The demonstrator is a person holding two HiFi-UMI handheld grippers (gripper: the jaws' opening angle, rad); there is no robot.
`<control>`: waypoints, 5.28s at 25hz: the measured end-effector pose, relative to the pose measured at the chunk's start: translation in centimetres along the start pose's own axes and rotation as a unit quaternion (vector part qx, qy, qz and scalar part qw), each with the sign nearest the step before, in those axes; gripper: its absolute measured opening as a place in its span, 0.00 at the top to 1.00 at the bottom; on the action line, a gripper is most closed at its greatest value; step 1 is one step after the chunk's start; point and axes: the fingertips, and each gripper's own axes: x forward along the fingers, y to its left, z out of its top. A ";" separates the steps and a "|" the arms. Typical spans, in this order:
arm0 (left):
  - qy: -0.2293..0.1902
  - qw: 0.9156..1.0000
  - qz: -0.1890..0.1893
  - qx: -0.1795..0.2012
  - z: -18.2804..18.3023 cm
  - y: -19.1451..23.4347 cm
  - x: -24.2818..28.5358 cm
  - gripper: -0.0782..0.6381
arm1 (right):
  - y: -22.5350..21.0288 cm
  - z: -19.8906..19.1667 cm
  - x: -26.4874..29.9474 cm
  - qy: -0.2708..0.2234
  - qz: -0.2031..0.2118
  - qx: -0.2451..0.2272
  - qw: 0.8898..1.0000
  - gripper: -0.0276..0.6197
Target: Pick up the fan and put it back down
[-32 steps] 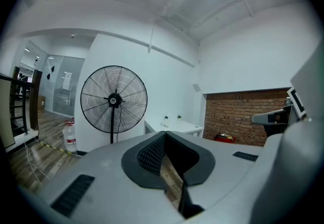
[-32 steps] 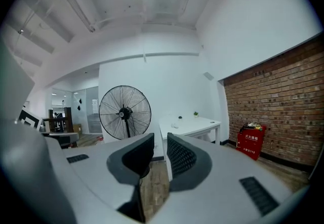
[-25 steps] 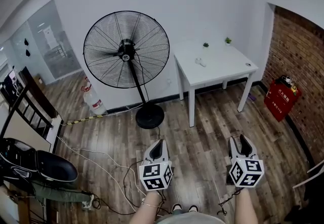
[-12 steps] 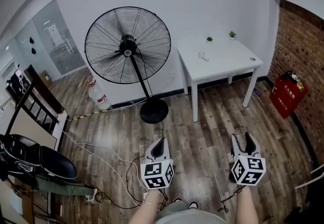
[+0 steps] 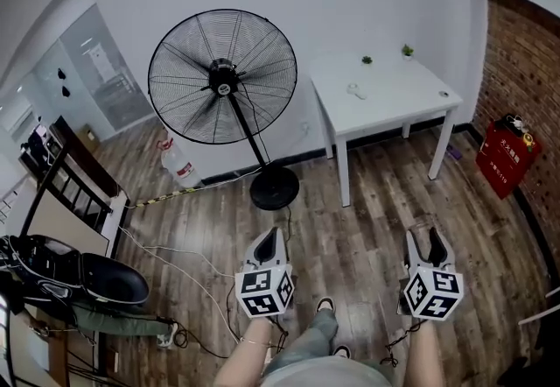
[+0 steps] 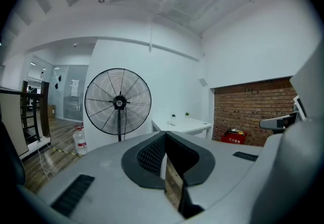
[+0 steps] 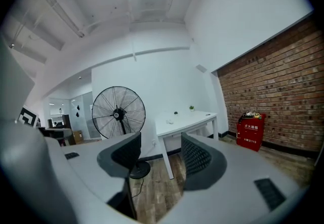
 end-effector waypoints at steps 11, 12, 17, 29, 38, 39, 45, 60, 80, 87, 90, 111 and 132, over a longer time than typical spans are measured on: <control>-0.015 0.999 -0.028 -0.023 1.0 0.6 8.7 0.87 | -1.1 1.9 6.4 0.001 -0.031 -0.023 0.999 0.58; -0.015 0.999 -0.029 -0.026 1.0 0.9 9.9 0.88 | -1.2 2.3 7.5 0.000 -0.033 -0.026 0.999 0.58; -0.013 0.999 -0.029 -0.032 2.0 3.6 15.4 0.88 | -0.7 4.0 12.7 0.000 -0.044 -0.035 0.998 0.58; -0.011 0.998 -0.030 -0.049 4.1 10.6 27.7 0.87 | 1.6 7.3 25.3 -0.006 -0.060 -0.046 0.997 0.58; 0.014 0.997 -0.038 -0.062 2.7 12.5 33.2 0.88 | 0.8 7.6 29.9 0.009 -0.086 -0.051 0.995 0.58; 0.018 0.997 -0.039 -0.064 2.5 12.5 33.5 0.88 | 0.6 7.5 30.2 0.014 -0.088 -0.051 0.995 0.58; 0.039 0.996 -0.035 -0.069 1.3 12.9 35.6 0.88 | 0.0 7.4 32.8 0.031 -0.090 -0.054 0.994 0.58; 0.024 0.998 0.004 -0.054 4.8 13.7 48.0 0.87 | -3.0 10.9 48.4 0.020 -0.045 -0.045 0.998 0.58; 0.046 0.997 0.034 -0.047 7.0 11.5 64.9 0.88 | -8.4 14.5 68.1 0.057 0.006 -0.048 0.997 0.58; 0.061 0.996 0.023 -0.054 5.9 12.4 69.5 0.88 | -8.1 14.0 72.5 0.074 0.007 -0.058 0.996 0.58; 0.061 0.996 0.011 -0.058 6.1 12.8 71.2 0.88 | -7.5 14.1 73.5 0.076 0.005 -0.064 0.995 0.58; 0.100 0.993 0.004 -0.068 2.5 13.7 77.1 0.88 | -7.4 9.3 80.6 0.162 0.033 -0.098 0.981 0.58; 0.185 0.980 0.020 -0.074 -5.4 16.0 79.4 0.88 | -8.6 1.1 88.8 0.275 0.088 -0.151 0.945 0.58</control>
